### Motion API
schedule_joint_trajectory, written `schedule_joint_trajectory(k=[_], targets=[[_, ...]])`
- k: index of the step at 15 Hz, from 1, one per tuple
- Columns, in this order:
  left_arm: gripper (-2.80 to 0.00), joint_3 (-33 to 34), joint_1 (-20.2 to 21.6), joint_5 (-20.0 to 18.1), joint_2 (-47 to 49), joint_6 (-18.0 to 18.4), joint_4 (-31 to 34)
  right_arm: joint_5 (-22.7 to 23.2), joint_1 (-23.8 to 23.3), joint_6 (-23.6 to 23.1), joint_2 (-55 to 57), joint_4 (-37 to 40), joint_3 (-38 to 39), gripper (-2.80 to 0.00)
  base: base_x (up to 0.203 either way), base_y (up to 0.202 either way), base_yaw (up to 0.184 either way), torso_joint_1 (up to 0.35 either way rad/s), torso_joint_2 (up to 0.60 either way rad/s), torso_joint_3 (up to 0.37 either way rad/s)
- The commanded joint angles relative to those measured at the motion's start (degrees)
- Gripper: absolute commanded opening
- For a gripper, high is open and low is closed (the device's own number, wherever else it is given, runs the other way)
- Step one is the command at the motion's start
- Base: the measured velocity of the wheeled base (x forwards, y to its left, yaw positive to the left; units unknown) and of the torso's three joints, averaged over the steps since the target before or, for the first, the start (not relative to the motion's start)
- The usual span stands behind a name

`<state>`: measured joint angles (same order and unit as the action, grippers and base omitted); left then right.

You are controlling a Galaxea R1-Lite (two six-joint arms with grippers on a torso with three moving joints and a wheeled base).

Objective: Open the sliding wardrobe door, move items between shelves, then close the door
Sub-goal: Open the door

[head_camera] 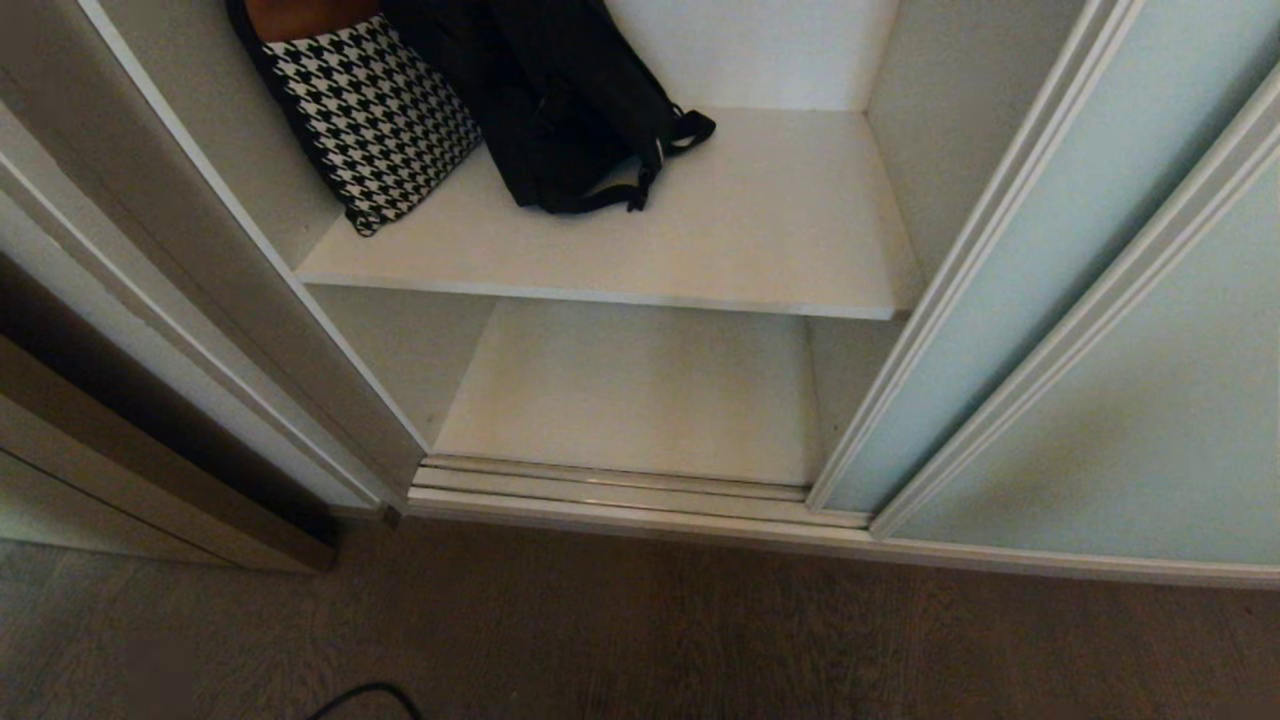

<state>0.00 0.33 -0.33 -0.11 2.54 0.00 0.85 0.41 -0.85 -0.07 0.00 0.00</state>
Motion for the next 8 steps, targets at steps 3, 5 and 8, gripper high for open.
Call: schedule_joint_trajectory(k=[3, 5, 8], targets=[[-2.8, 0.0, 0.02, -0.02, 0.2, -0.08, 0.0, 0.03, 0.02, -0.03, -0.1, 0.0, 0.09, -2.8, 0.0, 0.0, 0.0, 0.0, 0.0, 0.0], [-2.8, 0.0, 0.02, -0.11, 0.2, 0.33, 0.0, 0.03, 0.02, -0.03, -0.1, 0.0, 0.09, -2.8, 0.0, 0.0, 0.0, 0.0, 0.0, 0.0], [-2.8, 0.0, 0.02, -0.26, 0.2, -0.25, -0.09, 0.03, 0.02, -0.03, -0.1, 0.0, 0.09, -2.8, 0.0, 0.0, 0.0, 0.0, 0.0, 0.0]])
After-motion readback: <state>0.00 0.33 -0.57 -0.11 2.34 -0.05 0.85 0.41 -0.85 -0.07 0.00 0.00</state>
